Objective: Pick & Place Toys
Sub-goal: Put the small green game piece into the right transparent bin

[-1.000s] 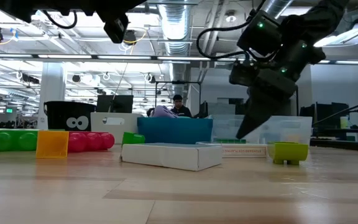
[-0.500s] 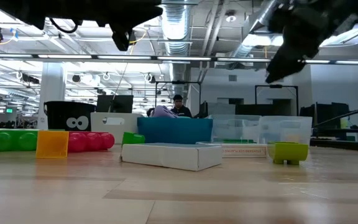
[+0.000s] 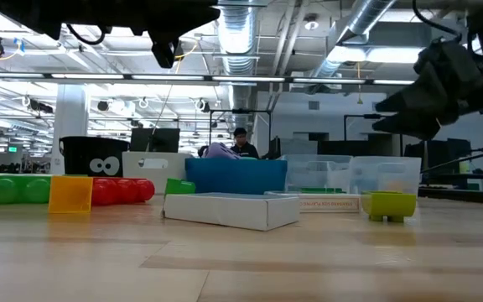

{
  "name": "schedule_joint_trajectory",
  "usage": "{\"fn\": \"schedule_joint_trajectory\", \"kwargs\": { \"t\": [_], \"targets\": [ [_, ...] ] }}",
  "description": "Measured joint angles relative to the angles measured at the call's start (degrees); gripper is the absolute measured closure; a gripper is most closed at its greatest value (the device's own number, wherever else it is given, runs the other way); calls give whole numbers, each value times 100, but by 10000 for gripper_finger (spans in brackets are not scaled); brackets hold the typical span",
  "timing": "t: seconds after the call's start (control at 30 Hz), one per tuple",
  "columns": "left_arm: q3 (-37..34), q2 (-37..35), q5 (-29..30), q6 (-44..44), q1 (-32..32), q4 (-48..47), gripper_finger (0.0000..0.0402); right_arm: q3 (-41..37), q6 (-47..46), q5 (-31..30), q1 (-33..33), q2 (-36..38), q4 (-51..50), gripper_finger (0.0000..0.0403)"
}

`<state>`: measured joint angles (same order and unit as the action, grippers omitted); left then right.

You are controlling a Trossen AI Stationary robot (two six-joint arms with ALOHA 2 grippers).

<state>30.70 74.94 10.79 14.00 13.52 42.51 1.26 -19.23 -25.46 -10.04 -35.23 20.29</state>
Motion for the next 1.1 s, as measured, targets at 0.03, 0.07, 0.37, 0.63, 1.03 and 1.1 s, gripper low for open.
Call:
{"fn": "schedule_joint_trajectory", "kwargs": {
  "t": [0.03,0.07,0.37,0.63,1.03,1.1],
  "targets": [
    [0,0,14,0,0,-5,325,-1,101,1,0,6,31,101],
    [0,0,30,-1,0,-7,325,14,191,1,0,1,99,101],
    [0,0,35,-25,-13,-8,325,15,576,-1,12,-562,413,101],
    [0,0,33,-292,-11,-49,325,13,663,-8,127,-1175,955,101],
    [0,0,33,14,-39,189,325,13,993,-445,614,-1937,2005,101],
    [0,0,33,-3,-39,192,325,13,637,-445,709,-1975,2091,101]
  ]
}}
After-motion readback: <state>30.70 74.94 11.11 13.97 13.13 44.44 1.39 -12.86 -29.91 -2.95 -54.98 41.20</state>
